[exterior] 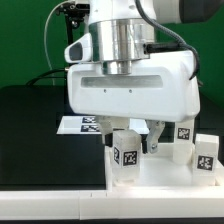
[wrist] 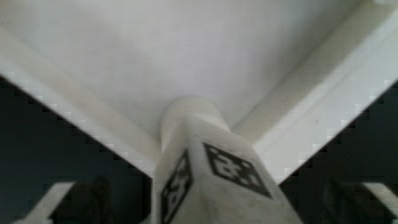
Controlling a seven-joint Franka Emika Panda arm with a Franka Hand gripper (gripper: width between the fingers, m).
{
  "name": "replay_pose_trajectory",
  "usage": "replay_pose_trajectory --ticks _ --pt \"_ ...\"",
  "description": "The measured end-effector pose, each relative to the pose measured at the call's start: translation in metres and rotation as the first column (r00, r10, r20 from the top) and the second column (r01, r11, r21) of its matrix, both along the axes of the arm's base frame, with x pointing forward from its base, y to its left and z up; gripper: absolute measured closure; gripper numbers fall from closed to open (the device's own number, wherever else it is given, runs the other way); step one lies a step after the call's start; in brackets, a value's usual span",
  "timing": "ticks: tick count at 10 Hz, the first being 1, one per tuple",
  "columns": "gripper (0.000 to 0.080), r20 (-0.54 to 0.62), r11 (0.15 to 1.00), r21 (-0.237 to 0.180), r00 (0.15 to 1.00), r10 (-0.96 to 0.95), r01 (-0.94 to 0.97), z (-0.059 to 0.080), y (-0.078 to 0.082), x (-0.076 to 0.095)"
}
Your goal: Assemble square table
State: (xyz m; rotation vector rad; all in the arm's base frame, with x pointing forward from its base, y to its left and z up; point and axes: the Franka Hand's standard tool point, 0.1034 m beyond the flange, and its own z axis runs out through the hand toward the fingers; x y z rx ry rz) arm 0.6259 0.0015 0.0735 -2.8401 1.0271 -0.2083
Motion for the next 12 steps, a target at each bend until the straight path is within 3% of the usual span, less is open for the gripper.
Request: replay_pose_trajectory --ticks 3,5,6,9,11,12 --pt "0.0152 0.007 0.979 -0.047 0.98 0.198 -0.197 0.0004 -0.0039 0.0009" --pt "0.0151 -0.003 0.802 -0.169 0.814 0.58 -0.572 0.0071 -0.0105 0.0086" --pt "0.0151 -0.034 0.68 -0.196 0.698 0.715 -0.706 0.0073 -0.008 0.0075" --pt "0.0176 -0.03 0.718 -0.189 0.734 0.678 -0.67 0.0062 -0.0098 0.006" --pt "0.0511 -0.015 0.803 -0.169 0.816 0.577 -0.571 0.0055 -0.0096 0.0057" --pt "0.0511 -0.009 0.841 -0.158 0.853 0.523 -0.517 0.0049 -0.0095 0.0054"
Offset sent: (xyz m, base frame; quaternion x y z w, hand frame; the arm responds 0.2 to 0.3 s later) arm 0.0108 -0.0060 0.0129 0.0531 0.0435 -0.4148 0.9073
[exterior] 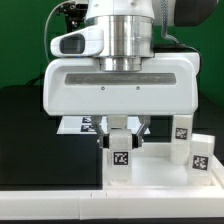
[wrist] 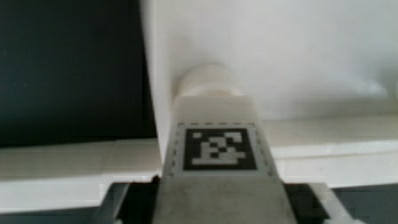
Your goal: Assemble square table
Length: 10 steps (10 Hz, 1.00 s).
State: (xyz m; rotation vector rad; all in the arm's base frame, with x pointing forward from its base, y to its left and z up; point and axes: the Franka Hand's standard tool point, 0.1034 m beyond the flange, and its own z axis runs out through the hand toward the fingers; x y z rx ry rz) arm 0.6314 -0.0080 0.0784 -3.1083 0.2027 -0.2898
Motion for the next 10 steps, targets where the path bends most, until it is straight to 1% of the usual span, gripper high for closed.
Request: replay_pose_trajectory --ticks 1,3,4,5,6,7,8,9,10 --pt "0.0511 -0.001 0.998 0.011 0.999 -0.055 0.055 0.0 0.0 0.0" --pt "0.0511 -0.008 0.967 0.046 0.968 -0.252 0.252 -0.002 0.0 0.0" --pt "0.0511 -0.016 0.908 0.075 0.911 -0.413 0.413 -0.002 0.004 0.002" --pt "0.0511 -0.039 0.803 0.099 0.808 -0.587 0.588 -0.003 0.008 0.0" --pt "0.0511 -0.069 0.667 0.11 0.675 -0.735 0.737 -0.003 0.012 -0.003" --pt "0.0511 -0.106 0.536 0.132 0.549 -0.829 0.834 -0.002 0.015 -0.003" --pt "0.0511 -0.165 0.353 0.181 0.382 -0.909 0.918 -0.002 0.013 -0.004" --pt "0.0511 -0.216 0.212 0.211 0.257 -0.942 0.954 -0.003 0.01 -0.004" --pt "0.0511 -0.223 0.174 0.211 0.221 -0.949 0.962 -0.003 0.011 -0.004"
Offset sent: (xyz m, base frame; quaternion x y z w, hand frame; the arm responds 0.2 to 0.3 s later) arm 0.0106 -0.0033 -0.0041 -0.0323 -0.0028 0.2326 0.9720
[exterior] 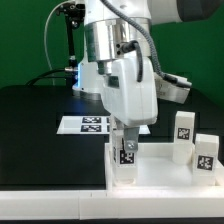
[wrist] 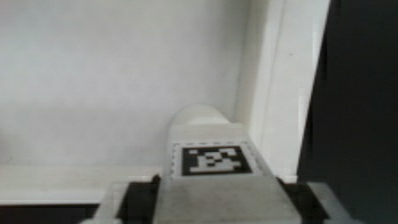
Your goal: Assemble square table
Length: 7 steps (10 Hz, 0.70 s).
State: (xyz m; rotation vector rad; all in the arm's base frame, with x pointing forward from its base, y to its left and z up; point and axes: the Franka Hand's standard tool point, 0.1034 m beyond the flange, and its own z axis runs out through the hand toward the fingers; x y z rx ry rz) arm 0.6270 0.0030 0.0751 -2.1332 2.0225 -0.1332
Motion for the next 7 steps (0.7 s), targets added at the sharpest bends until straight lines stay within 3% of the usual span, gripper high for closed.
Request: replay_pose_trajectory --ticks 1,2,3,4,5,7 --pt "0.0511 -0.001 1.0 -0.001 1.0 0.001 -0.001 0.0 0.0 0.0" --pt "0.0431 -0.002 0.998 -0.021 0.998 0.06 -0.06 0.0 0.001 0.0" --pt "0.025 -0.014 0.969 -0.087 0.973 0.229 -0.229 0.0 0.006 0.001" --pt "0.025 -0.026 0.906 -0.13 0.915 0.402 -0.402 0.001 0.009 0.001" --pt "0.0171 -0.048 0.794 -0.159 0.807 0.588 -0.588 0.002 0.013 0.002" --pt "0.0156 -0.069 0.694 -0.169 0.711 0.7 -0.7 0.002 0.014 0.002"
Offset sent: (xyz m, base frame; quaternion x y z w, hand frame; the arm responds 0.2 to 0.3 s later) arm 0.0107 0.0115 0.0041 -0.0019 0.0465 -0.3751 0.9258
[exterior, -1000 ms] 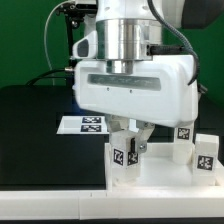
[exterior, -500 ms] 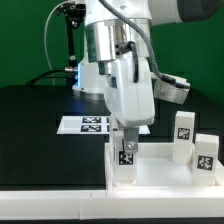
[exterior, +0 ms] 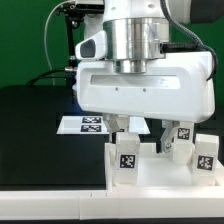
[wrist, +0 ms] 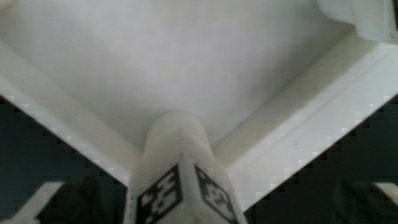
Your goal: Assemble square table
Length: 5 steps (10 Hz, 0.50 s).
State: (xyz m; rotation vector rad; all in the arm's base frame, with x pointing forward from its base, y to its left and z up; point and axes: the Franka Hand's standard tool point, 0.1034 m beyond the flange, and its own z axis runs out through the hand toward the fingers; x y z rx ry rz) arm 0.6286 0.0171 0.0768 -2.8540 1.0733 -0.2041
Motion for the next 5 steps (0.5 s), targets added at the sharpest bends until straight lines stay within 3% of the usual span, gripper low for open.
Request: replay_pose_trajectory --ticks 3,4,5 --pt "0.015 0.0 0.986 -0.028 0.987 0.162 -0.162 0.001 -0.003 0.0" --pt "0.015 -0.036 0.879 -0.076 0.882 0.47 -0.472 0.014 -0.016 0.017" --pt "0.015 -0.044 0.843 -0.089 0.848 0.529 -0.531 0.013 -0.014 0.017"
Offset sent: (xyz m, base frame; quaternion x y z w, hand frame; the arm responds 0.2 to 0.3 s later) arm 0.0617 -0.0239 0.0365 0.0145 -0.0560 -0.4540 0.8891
